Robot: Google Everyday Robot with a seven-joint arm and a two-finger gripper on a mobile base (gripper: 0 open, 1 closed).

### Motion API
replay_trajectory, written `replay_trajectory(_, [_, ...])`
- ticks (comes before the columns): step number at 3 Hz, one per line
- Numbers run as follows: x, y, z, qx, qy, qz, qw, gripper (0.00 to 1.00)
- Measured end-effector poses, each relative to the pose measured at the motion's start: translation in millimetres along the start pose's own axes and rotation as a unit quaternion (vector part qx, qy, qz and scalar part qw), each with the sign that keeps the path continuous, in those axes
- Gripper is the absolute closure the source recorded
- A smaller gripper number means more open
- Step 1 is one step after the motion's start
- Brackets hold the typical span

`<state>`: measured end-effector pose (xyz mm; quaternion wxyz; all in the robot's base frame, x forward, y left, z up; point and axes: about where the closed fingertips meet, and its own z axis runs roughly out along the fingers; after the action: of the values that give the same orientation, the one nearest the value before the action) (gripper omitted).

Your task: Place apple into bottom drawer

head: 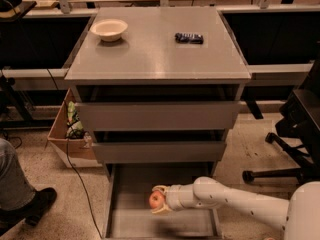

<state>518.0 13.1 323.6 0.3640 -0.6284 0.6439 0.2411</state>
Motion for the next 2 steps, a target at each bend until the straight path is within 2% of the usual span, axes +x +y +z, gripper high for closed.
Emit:
replay_trajectory(1, [54.0, 10.6, 27.3, 0.002, -0.002, 0.029, 0.9996, 1.00])
replay_trajectory(2, [54.0, 10.6, 27.4, 0.002, -0.002, 0.029, 0.9996, 1.00])
